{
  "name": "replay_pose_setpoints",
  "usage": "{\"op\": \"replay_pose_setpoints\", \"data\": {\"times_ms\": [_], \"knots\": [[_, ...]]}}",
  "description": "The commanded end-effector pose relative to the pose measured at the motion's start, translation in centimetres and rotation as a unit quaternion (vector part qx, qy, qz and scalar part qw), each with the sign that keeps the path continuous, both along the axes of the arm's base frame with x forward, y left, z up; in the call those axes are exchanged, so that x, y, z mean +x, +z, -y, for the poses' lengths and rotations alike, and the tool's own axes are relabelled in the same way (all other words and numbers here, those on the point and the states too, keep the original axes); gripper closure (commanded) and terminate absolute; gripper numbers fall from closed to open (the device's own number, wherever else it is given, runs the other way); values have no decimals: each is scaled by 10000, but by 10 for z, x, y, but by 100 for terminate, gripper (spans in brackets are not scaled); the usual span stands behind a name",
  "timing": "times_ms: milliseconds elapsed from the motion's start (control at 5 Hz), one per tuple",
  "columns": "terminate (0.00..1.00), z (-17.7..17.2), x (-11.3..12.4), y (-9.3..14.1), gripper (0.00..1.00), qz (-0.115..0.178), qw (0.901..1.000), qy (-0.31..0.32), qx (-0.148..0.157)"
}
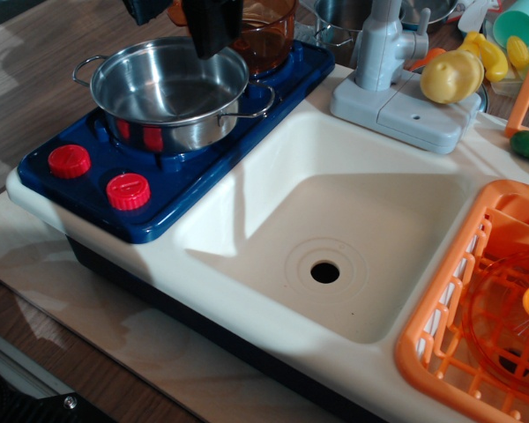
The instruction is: Put pan from stove to sink
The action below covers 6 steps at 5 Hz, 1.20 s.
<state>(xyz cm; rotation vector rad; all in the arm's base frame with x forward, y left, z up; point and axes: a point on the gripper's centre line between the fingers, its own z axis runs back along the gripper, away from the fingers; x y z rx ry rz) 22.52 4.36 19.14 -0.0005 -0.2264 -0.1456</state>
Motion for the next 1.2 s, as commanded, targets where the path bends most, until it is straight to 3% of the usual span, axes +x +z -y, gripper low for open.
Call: {"op": "replay_pose_setpoints", "data": {"times_ms": [0, 1000], "knots": [[0, 10, -3, -3, 0, 281, 9994, -196, 33], [0, 7, -5, -47, 0, 641, 9978, -14, -160]]}}
